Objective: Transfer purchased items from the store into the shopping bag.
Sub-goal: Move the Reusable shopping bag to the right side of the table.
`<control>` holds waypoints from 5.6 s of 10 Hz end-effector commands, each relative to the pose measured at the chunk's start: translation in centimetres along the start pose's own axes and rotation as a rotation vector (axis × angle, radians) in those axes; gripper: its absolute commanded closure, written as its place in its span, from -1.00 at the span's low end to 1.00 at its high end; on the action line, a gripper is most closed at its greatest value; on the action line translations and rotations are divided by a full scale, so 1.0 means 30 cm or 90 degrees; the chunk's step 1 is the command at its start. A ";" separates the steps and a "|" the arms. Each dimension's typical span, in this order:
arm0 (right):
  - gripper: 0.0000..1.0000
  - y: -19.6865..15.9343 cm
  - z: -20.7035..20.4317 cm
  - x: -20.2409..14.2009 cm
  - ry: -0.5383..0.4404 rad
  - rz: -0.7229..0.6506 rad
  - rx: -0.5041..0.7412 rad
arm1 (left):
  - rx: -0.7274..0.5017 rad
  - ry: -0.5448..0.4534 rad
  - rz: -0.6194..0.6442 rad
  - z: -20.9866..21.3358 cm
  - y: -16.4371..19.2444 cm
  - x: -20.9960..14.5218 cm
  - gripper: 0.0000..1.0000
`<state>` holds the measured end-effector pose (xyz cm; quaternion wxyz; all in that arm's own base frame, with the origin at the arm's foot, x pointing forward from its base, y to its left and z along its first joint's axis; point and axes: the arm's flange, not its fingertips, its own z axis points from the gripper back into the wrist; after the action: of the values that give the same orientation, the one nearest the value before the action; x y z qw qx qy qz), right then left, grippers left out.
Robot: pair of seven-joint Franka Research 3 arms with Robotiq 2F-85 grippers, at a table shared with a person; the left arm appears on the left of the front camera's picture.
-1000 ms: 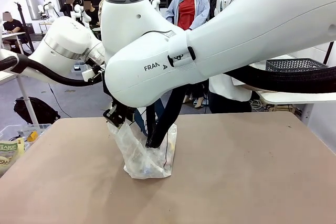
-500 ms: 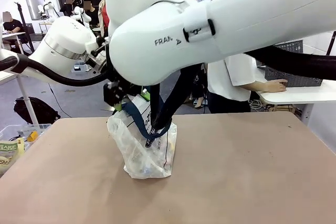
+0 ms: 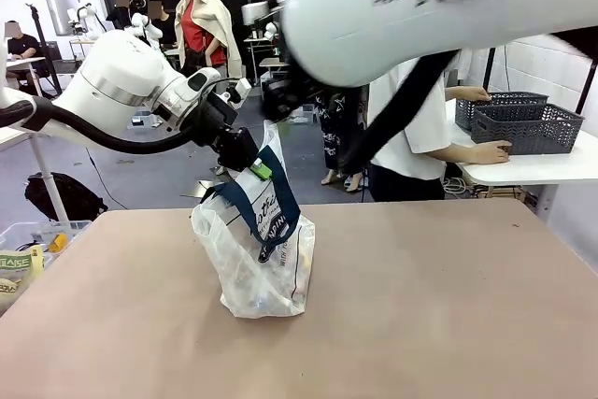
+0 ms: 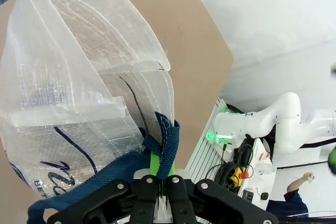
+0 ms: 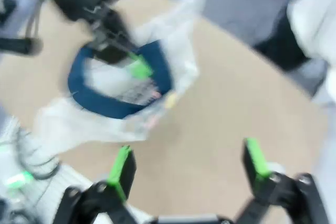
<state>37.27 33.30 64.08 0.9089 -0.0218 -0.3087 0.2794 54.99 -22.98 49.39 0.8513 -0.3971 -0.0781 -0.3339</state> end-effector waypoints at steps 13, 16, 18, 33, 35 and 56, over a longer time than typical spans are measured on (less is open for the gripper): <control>-1.00 -1.079 -0.211 -0.519 0.230 -0.448 -0.245 | 0.058 -0.013 -0.015 0.009 -0.044 -0.012 1.00; -1.00 -1.079 -0.211 -0.519 0.230 -0.448 -0.245 | 0.098 -0.045 0.011 0.004 -0.054 -0.007 1.00; -1.00 -1.079 -0.211 -0.519 0.230 -0.448 -0.245 | 0.149 -0.051 0.009 0.045 -0.070 0.020 1.00; -1.00 -1.079 -0.211 -0.519 0.230 -0.448 -0.245 | 0.581 -0.123 0.382 0.920 0.219 -0.115 1.00; -1.00 -1.079 -0.211 -0.519 0.230 -0.448 -0.245 | 0.595 -0.065 0.381 0.895 0.285 -0.111 1.00; -1.00 -1.079 -0.211 -0.519 0.230 -0.448 -0.245 | 0.408 0.020 -0.077 0.042 -0.255 -0.153 -1.00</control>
<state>46.86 -1.15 57.42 0.9683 -0.1237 -0.1806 -0.1202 46.79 -24.21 52.82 0.9209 -0.0977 -0.1806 -0.3315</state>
